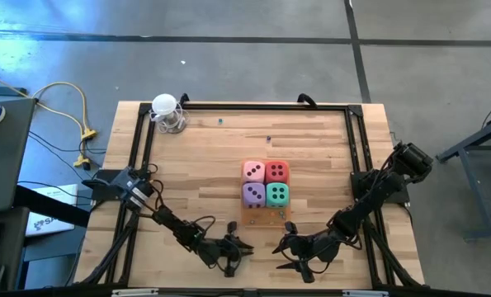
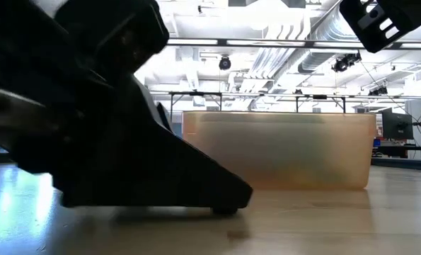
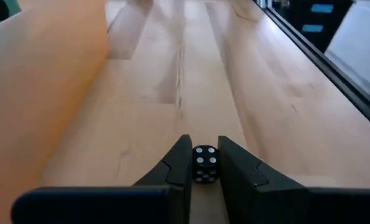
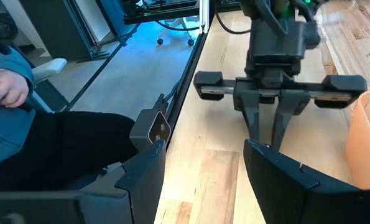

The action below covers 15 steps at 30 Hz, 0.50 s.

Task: Pick & Place Dice
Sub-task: Put the small black die into the orange bin

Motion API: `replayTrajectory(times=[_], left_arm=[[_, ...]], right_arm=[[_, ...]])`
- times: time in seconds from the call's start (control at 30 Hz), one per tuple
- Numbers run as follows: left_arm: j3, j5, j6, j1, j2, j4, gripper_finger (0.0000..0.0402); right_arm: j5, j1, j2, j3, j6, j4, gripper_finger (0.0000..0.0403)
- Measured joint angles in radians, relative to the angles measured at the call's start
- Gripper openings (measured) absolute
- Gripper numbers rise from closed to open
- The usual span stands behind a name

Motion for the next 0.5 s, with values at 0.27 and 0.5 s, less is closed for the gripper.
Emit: replayTrajectory(times=[0.27,0.5], left_arm=[[0.0,-0.006,-0.062,-0.012,-0.13,-0.2,0.0046],[0.007,-0.015,-0.059,-0.006,-0.34,-0.293,0.0046]], right_arm=[[0.006,0.006,0.0,0.0,-0.121,0.077,0.021],[0.001,0.046,0.0,0.0,-0.24,0.197,0.021]])
